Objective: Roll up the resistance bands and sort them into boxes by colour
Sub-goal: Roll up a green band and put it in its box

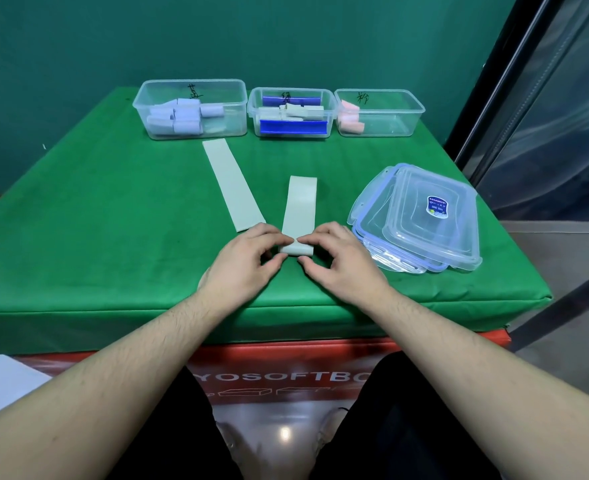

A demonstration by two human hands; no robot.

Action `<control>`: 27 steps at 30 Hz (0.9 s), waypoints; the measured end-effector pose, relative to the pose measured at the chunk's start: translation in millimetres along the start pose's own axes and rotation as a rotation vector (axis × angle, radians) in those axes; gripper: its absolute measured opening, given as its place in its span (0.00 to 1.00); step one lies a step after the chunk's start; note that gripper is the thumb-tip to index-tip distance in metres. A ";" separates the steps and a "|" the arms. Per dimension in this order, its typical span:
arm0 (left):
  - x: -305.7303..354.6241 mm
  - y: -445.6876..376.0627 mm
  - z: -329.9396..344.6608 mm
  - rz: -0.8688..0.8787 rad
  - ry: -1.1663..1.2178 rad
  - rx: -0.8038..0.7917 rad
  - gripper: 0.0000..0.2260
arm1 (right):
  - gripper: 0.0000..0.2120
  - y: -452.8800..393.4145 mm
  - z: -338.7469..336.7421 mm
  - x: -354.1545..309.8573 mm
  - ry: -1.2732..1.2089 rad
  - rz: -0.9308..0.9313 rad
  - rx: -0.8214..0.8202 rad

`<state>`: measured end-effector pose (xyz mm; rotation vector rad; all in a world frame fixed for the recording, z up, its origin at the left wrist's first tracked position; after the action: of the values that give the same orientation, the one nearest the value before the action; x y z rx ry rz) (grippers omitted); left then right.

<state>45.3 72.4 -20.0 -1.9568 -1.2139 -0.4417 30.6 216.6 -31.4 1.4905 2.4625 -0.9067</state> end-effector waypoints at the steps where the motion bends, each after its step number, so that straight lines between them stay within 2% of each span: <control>1: -0.4 -0.9 0.6 -0.003 0.001 -0.003 0.10 | 0.14 -0.4 0.8 1.1 0.002 0.004 -0.005; 14: 5.1 5.6 0.9 0.047 0.042 -0.026 0.09 | 0.09 4.2 -5.5 -6.7 -0.006 -0.031 0.027; 18: 2.8 4.4 2.3 0.026 0.048 -0.039 0.12 | 0.12 3.0 -4.9 -6.4 0.053 -0.030 0.030; 23: 0.0 2.5 1.7 0.016 0.041 -0.025 0.10 | 0.12 3.1 -5.4 -6.2 0.052 -0.025 0.045; 27: 1.0 4.4 3.7 0.018 0.025 -0.046 0.12 | 0.11 4.5 -7.7 -10.0 0.018 -0.071 0.070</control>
<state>49.1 74.7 -23.6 -1.9934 -1.1790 -0.4870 40.9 214.7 -23.0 1.4472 2.5363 -1.0069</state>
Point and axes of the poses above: each hand's wrist, its own y-axis away from the middle knuckle, its own z-axis out of the palm, x = y × z, the point moved 10 cm from there along -y, towards the middle knuckle, and after that the axes turned 11 degrees about y, right-handed, at the moved point
